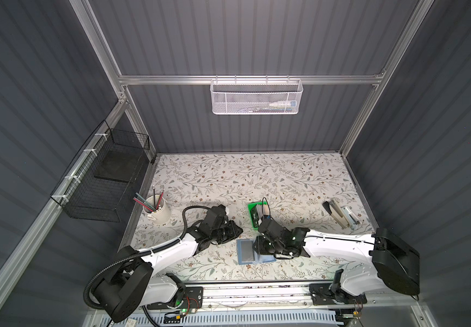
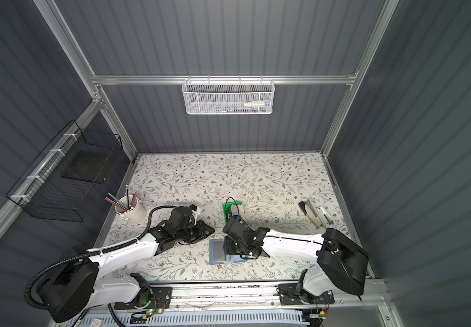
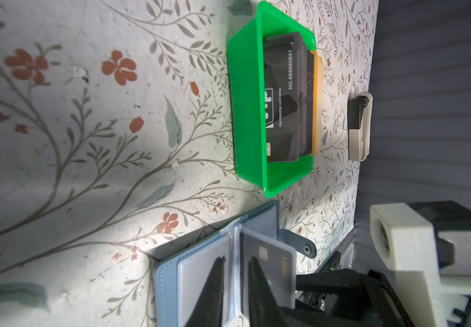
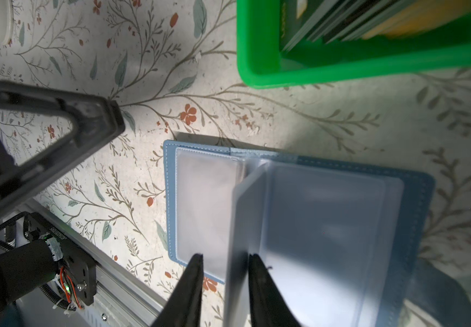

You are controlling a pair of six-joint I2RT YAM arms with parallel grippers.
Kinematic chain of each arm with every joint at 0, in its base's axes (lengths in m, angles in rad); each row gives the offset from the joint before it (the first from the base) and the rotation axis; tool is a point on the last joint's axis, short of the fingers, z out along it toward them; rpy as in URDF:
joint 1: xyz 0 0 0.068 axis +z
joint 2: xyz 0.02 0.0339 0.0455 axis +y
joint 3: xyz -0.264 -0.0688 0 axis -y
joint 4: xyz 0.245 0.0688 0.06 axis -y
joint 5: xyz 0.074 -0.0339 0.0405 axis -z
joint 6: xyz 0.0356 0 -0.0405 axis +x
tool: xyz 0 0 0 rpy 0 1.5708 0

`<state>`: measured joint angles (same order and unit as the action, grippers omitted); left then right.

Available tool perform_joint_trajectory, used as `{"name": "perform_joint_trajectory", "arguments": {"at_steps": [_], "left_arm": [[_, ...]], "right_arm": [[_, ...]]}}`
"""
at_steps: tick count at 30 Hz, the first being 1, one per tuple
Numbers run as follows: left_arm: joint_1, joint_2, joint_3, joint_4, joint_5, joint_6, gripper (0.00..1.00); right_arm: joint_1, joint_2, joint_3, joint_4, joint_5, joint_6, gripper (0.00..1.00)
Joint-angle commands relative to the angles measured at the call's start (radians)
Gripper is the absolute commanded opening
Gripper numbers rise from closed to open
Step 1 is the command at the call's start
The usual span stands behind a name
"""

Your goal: Put the credit cards into the card holder

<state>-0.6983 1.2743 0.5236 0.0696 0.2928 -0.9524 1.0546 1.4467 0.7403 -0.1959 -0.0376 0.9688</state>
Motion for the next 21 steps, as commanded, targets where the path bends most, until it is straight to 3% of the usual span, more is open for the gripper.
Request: {"name": "perform_joint_trajectory", "arguments": {"at_steps": [1,12,21], "left_arm": [[0.009,-0.013,0.011,-0.039,0.023,0.053,0.18],[0.018,-0.038,0.004,-0.095,0.019,0.11,0.19],[0.018,-0.044,0.047,-0.137,0.009,0.131,0.22]], "right_arm": [[0.014,0.024,0.045,-0.058,0.032,0.018,0.32],[0.056,0.093,0.132,-0.083,0.038,0.018,0.38],[0.057,0.019,0.134,-0.098,0.101,-0.026,0.46]]}}
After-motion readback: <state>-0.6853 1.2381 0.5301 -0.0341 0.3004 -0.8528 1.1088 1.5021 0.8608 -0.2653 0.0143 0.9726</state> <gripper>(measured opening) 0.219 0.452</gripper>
